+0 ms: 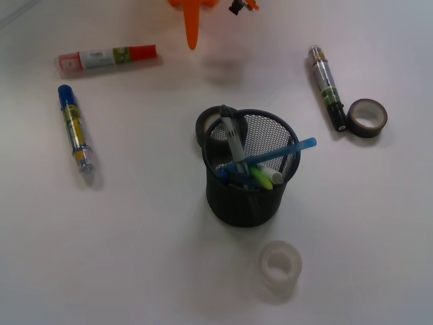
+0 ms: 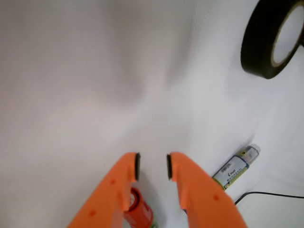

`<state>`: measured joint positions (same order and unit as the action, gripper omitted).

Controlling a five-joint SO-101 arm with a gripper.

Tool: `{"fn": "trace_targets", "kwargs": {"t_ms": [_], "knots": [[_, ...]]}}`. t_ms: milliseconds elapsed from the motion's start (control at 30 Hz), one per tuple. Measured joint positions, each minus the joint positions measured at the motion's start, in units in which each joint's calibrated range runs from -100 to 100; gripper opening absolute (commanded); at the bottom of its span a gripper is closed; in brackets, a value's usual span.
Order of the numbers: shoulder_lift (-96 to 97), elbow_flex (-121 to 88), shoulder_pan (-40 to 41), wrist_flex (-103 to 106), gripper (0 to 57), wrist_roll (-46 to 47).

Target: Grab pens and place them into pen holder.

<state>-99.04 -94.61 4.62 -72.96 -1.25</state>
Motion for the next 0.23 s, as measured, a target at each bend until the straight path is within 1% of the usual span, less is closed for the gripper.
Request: {"fn": "trace_targets", "kwargs": {"t_ms": [233], "knots": [[0.0, 0.1, -0.1, 0.0, 7.0, 0.0]]}}
